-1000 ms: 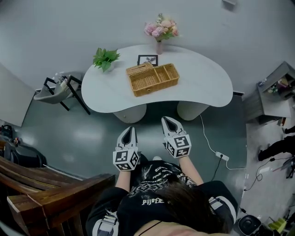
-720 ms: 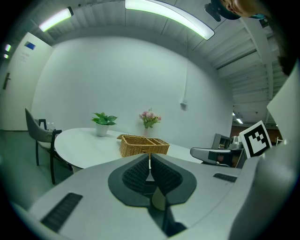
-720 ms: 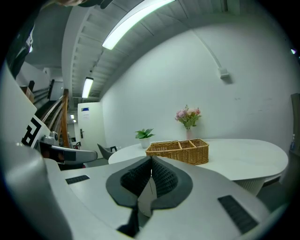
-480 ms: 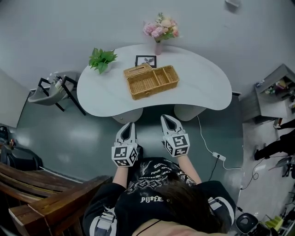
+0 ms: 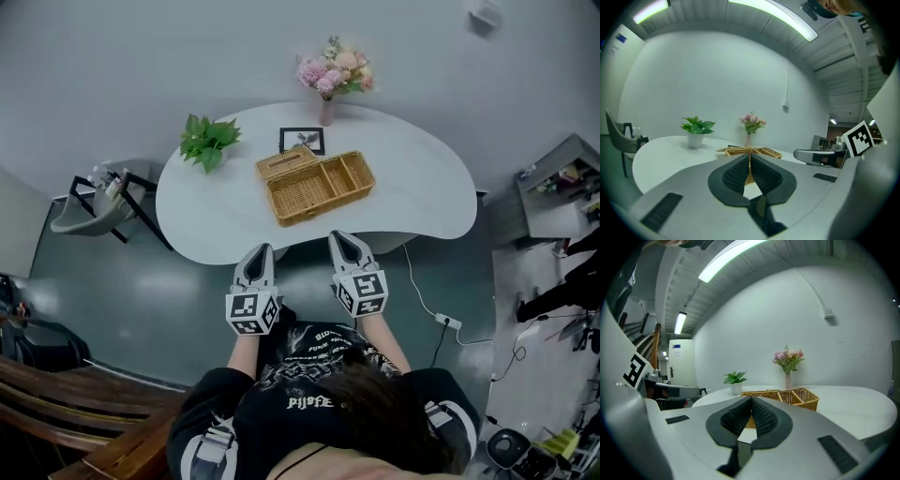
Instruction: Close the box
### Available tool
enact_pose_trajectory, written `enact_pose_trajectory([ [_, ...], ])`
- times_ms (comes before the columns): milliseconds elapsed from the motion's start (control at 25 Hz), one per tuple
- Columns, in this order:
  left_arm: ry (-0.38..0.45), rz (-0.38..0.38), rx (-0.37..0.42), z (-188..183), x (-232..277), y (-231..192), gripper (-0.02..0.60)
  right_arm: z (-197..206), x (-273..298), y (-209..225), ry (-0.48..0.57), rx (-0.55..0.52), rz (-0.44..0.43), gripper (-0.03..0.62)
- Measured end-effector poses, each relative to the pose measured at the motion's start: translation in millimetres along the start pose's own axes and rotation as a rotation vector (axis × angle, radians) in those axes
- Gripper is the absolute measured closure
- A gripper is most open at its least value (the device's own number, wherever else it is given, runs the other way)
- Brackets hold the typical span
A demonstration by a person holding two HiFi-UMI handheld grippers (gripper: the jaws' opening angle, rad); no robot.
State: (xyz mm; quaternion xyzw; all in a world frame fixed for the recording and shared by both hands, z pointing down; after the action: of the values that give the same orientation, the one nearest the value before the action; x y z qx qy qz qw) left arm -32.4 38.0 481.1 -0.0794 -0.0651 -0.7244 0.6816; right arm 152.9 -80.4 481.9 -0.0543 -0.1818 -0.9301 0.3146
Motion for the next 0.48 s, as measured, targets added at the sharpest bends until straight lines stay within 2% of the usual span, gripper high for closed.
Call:
enact_pose_trajectory([
  [360, 0.003, 0.063, 0.007, -9, 47, -53, 0.552, -8, 56, -15, -0.033, -0.008, 0.05, 0.569],
  [480, 0.004, 0.076, 0.008, -10, 59, -70, 0.552, -10, 73, -15, -0.037, 0.028, 0.088, 0.569],
])
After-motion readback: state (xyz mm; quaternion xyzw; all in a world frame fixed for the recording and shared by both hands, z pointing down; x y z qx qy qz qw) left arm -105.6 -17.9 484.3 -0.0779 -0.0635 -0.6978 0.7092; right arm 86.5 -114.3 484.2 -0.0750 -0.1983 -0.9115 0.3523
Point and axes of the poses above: the fingertips, and each gripper's own axes: x forward along the fingers, y to its right, z out of its underside, the point moved 8 cm from there along -x, backward along the fingers, and after that the axes turned 12 degrees about x, right-handed, at the moved point
